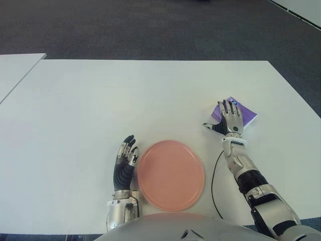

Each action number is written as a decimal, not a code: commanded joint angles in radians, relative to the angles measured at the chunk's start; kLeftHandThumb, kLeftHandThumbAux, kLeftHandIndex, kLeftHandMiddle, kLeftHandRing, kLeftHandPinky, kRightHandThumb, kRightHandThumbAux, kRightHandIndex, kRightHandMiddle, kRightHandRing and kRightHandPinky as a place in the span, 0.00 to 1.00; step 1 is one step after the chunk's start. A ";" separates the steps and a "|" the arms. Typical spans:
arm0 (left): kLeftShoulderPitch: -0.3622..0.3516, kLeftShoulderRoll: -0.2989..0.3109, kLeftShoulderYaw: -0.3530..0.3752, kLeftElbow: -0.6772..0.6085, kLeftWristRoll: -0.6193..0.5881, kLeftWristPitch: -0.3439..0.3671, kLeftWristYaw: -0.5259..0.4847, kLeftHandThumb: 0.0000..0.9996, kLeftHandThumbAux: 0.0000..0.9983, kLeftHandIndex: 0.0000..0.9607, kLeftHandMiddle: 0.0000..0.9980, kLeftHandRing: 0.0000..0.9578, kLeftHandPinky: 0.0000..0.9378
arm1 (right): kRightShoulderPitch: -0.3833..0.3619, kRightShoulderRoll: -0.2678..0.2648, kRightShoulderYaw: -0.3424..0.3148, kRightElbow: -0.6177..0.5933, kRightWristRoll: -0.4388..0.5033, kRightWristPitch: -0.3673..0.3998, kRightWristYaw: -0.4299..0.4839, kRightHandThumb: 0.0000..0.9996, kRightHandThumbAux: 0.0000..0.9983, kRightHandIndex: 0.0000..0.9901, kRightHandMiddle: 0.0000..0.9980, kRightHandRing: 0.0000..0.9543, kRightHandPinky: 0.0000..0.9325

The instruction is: Put the tissue paper into the plate.

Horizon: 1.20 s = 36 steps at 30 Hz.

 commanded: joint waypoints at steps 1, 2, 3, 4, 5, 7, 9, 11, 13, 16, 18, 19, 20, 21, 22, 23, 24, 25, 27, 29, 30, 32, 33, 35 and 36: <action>-0.003 -0.029 0.032 0.128 -0.019 0.073 -0.006 0.18 0.54 0.15 0.13 0.13 0.17 | 0.060 0.005 0.013 0.046 0.050 0.000 0.061 0.13 0.52 0.02 0.01 0.00 0.00; -0.003 -0.028 0.032 0.129 -0.018 0.072 -0.006 0.17 0.54 0.15 0.14 0.13 0.17 | 0.061 0.003 0.014 0.045 0.051 0.000 0.063 0.12 0.52 0.02 0.01 0.00 0.00; -0.005 -0.027 0.032 0.132 -0.016 0.069 -0.007 0.17 0.54 0.15 0.14 0.13 0.17 | 0.062 0.001 0.016 0.044 0.052 -0.002 0.067 0.12 0.52 0.02 0.01 0.00 0.00; -0.004 -0.025 0.032 0.132 -0.012 0.069 -0.007 0.17 0.54 0.15 0.13 0.12 0.16 | 0.066 -0.006 0.023 0.036 0.049 -0.008 0.077 0.12 0.52 0.02 0.01 0.00 0.00; -0.005 -0.024 0.031 0.133 -0.009 0.069 -0.006 0.17 0.54 0.14 0.13 0.12 0.15 | 0.069 -0.011 0.027 0.032 0.047 -0.013 0.083 0.12 0.51 0.02 0.01 0.00 0.00; -0.004 -0.023 0.030 0.133 -0.006 0.071 -0.005 0.17 0.55 0.13 0.12 0.11 0.15 | 0.075 -0.019 0.034 0.021 0.044 -0.018 0.093 0.12 0.51 0.02 0.02 0.00 0.00; -0.003 -0.022 0.030 0.131 -0.001 0.076 -0.001 0.17 0.56 0.12 0.11 0.11 0.14 | 0.090 -0.034 0.045 -0.021 0.036 -0.022 0.111 0.12 0.51 0.02 0.01 0.00 0.00; -0.001 -0.023 0.032 0.131 0.002 0.079 0.004 0.17 0.57 0.12 0.11 0.11 0.15 | 0.106 -0.050 0.055 -0.063 0.030 -0.029 0.131 0.13 0.51 0.02 0.01 0.00 0.00; -0.005 -0.026 0.036 0.138 -0.001 0.075 0.006 0.17 0.57 0.12 0.12 0.12 0.16 | 0.113 -0.065 0.063 -0.079 0.031 -0.052 0.142 0.14 0.51 0.02 0.01 0.00 0.00; -0.009 -0.029 0.040 0.145 -0.004 0.071 0.007 0.17 0.57 0.12 0.12 0.13 0.17 | 0.119 -0.083 0.069 -0.094 0.039 -0.085 0.155 0.15 0.51 0.02 0.01 0.00 0.00; -0.011 -0.029 0.043 0.150 -0.006 0.070 0.006 0.18 0.57 0.12 0.12 0.13 0.17 | 0.123 -0.105 0.072 -0.107 0.046 -0.125 0.166 0.15 0.51 0.01 0.01 0.00 0.00; -0.012 -0.028 0.044 0.152 -0.007 0.069 0.006 0.18 0.58 0.12 0.12 0.13 0.17 | 0.126 -0.117 0.074 -0.113 0.050 -0.147 0.172 0.16 0.51 0.01 0.00 0.00 0.00; -0.013 -0.028 0.045 0.155 -0.008 0.068 0.005 0.18 0.58 0.12 0.12 0.14 0.17 | 0.128 -0.132 0.076 -0.121 0.054 -0.174 0.179 0.16 0.51 0.01 0.00 0.00 0.00; -0.013 -0.027 0.047 0.157 -0.011 0.066 0.003 0.18 0.58 0.12 0.12 0.14 0.18 | 0.131 -0.141 0.077 -0.126 0.057 -0.191 0.182 0.16 0.51 0.01 0.00 0.00 0.00; -0.013 -0.027 0.048 0.160 -0.012 0.063 0.002 0.18 0.58 0.12 0.13 0.14 0.18 | 0.133 -0.150 0.079 -0.132 0.059 -0.209 0.187 0.16 0.50 0.01 0.00 0.00 0.00; -0.014 -0.027 0.050 0.162 -0.013 0.060 0.002 0.18 0.58 0.12 0.13 0.14 0.19 | 0.134 -0.156 0.080 -0.136 0.061 -0.221 0.190 0.17 0.50 0.00 0.00 0.00 0.00; -0.016 -0.027 0.051 0.165 -0.014 0.057 0.001 0.18 0.58 0.12 0.13 0.14 0.19 | 0.138 -0.168 0.079 -0.148 0.065 -0.243 0.198 0.17 0.50 0.00 0.00 0.00 0.00; -0.016 -0.026 0.052 0.167 -0.014 0.054 0.000 0.18 0.58 0.13 0.13 0.15 0.20 | 0.142 -0.176 0.079 -0.158 0.069 -0.258 0.203 0.18 0.49 0.00 0.00 0.00 0.00; -0.018 -0.024 0.054 0.171 -0.016 0.047 -0.002 0.17 0.57 0.13 0.14 0.15 0.20 | 0.149 -0.194 0.078 -0.178 0.078 -0.293 0.215 0.19 0.49 0.00 0.00 0.00 0.00; -0.018 -0.022 0.055 0.173 -0.018 0.042 -0.005 0.17 0.57 0.13 0.14 0.16 0.21 | 0.152 -0.204 0.080 -0.187 0.082 -0.316 0.220 0.20 0.49 0.00 0.00 0.00 0.00; -0.017 -0.022 0.055 0.173 -0.017 0.040 -0.004 0.17 0.57 0.14 0.14 0.16 0.21 | 0.153 -0.212 0.082 -0.191 0.083 -0.333 0.221 0.20 0.48 0.00 0.01 0.00 0.00; -0.017 -0.021 0.055 0.175 -0.016 0.037 -0.003 0.17 0.57 0.14 0.15 0.16 0.21 | 0.156 -0.228 0.085 -0.200 0.083 -0.366 0.222 0.21 0.49 0.00 0.01 0.00 0.00; -0.017 -0.020 0.055 0.176 -0.015 0.035 -0.002 0.17 0.57 0.15 0.15 0.16 0.21 | 0.156 -0.235 0.086 -0.203 0.083 -0.381 0.222 0.22 0.49 0.00 0.02 0.00 0.00; -0.017 -0.019 0.055 0.177 -0.013 0.032 0.000 0.18 0.58 0.15 0.15 0.17 0.22 | 0.159 -0.255 0.090 -0.211 0.081 -0.419 0.224 0.23 0.49 0.00 0.02 0.00 0.00; -0.015 -0.017 0.055 0.176 -0.012 0.031 0.000 0.18 0.58 0.15 0.15 0.17 0.22 | 0.162 -0.268 0.091 -0.218 0.082 -0.443 0.225 0.24 0.49 0.00 0.02 0.00 0.00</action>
